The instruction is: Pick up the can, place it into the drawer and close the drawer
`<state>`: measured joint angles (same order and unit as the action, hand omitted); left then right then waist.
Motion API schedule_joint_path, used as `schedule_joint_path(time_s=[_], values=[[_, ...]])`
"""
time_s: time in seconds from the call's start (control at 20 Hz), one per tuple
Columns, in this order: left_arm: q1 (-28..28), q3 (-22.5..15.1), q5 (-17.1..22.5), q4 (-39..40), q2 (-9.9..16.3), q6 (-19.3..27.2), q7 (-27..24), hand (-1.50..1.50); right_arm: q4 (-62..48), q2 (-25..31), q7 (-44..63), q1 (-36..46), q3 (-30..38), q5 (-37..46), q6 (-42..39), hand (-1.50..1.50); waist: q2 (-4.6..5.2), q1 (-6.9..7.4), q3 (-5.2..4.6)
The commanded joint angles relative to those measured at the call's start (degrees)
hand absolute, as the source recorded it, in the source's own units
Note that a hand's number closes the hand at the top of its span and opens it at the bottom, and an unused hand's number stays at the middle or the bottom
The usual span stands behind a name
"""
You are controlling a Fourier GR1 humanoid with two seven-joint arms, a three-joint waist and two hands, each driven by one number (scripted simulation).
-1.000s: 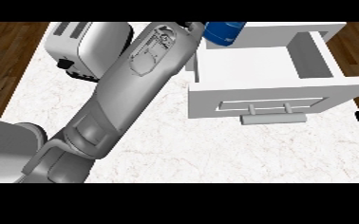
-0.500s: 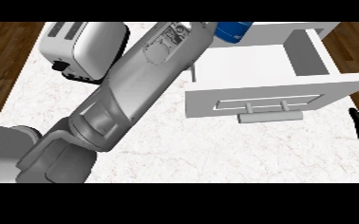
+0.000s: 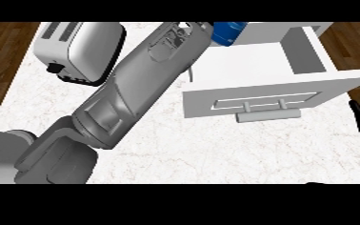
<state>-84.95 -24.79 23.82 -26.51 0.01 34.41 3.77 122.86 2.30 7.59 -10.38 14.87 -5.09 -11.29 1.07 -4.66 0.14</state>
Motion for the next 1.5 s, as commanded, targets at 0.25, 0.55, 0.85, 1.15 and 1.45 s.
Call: schedule_joint_path(time_s=[0.25,0.55,0.85,1.15,1.45], values=[[3.02,-6.74,3.70,2.29,-0.01,3.24,-3.13,1.50,-0.74,1.39,1.12,2.54,1.40,-1.45,0.10,-1.50,0.11,-1.01,0.00],[1.62,-10.81,4.05,3.57,-0.01,4.43,-4.15,1.50,-3.44,1.15,-0.11,5.07,-0.34,-0.14,-0.02,-1.50,0.65,-2.50,0.08],[3.06,-10.86,6.13,5.49,-0.01,6.08,-5.95,-1.50,-1.69,2.06,0.92,6.22,0.09,0.39,0.57,-1.50,0.71,-2.35,0.02],[1.95,-11.92,7.59,5.65,0.00,9.63,-5.46,-1.50,-2.01,0.48,-0.97,3.33,-1.17,1.47,0.24,-1.50,0.53,-2.62,0.04],[2.59,-12.62,10.34,3.65,-0.01,11.53,-5.82,-1.50,-0.29,2.53,0.29,6.47,-1.75,4.61,0.90,-1.50,0.68,-2.59,0.01]])
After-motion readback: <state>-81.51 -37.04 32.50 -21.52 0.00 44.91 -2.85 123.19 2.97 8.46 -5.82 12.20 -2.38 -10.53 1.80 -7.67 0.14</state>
